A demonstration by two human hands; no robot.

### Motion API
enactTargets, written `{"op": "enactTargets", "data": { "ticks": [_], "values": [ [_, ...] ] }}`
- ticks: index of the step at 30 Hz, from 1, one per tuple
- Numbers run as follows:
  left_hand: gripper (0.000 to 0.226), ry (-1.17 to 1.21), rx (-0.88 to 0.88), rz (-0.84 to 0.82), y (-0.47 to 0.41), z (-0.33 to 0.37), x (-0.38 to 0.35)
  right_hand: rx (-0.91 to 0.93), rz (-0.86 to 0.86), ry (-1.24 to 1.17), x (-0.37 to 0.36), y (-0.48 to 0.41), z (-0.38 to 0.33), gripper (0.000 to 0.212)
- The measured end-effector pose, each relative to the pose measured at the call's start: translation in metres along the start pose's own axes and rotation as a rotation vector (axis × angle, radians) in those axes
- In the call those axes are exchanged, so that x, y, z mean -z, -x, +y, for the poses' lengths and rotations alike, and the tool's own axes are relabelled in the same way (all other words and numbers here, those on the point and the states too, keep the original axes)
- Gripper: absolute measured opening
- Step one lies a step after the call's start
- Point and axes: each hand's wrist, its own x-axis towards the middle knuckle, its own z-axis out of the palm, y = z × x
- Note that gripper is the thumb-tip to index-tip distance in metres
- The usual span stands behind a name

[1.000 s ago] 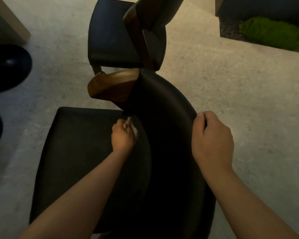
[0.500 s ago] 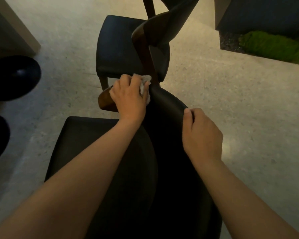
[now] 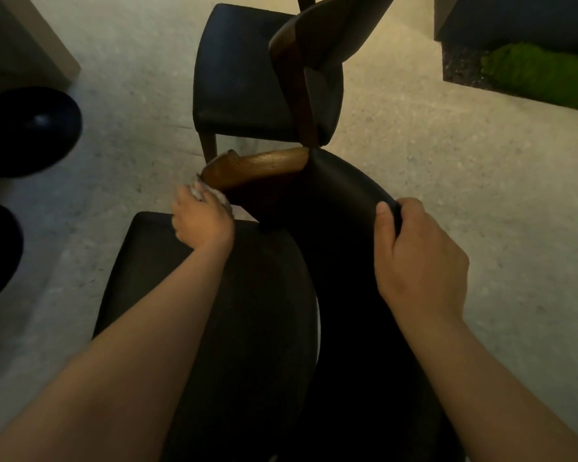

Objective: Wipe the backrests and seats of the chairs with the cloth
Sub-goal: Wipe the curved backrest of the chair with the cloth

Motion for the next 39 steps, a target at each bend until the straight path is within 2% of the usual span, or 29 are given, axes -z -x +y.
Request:
{"op": "enactTargets", "data": {
  "ticks": [3,5,7,11,14,19,22,30,35,39],
  "values": [
    [0.040,0.177,0.113,-0.240,0.023,-0.008,0.006,0.003,-0.003,0.019,-0.001,0.000,-0.001,0.047],
    [0.047,0.336,0.103,-0.410,0.050,-0.002,0.014,0.008,-0.008,0.025,0.000,0.001,-0.001,0.047],
    [0.049,0.459,0.073,-0.506,0.070,0.012,0.017,0.009,-0.008,0.027,0.000,0.001,-0.001,0.048],
    [0.040,0.599,0.056,-0.367,0.078,0.039,0.008,0.011,-0.013,0.044,0.000,0.001,-0.001,0.048],
    [0.032,0.567,0.074,-0.355,0.073,0.027,-0.007,0.016,-0.011,0.056,0.000,0.002,0.000,0.048],
    [0.033,0.516,0.239,-0.305,0.045,-0.007,-0.020,0.028,-0.003,0.062,-0.004,0.001,0.002,0.048],
    [0.019,0.504,0.242,-0.252,0.027,-0.018,-0.015,0.027,0.010,0.085,-0.005,0.001,0.002,0.047],
    [0.007,0.384,0.063,-0.407,0.035,-0.030,0.018,0.031,0.007,0.111,-0.002,0.001,-0.001,0.045],
    [0.014,0.332,-0.085,-0.504,0.051,-0.027,0.048,0.009,-0.021,0.104,0.001,0.003,-0.004,0.044],
    [0.020,0.329,-0.131,-0.531,0.059,-0.015,0.079,0.028,-0.097,-0.002,0.010,0.002,-0.005,0.042]
  ]
}}
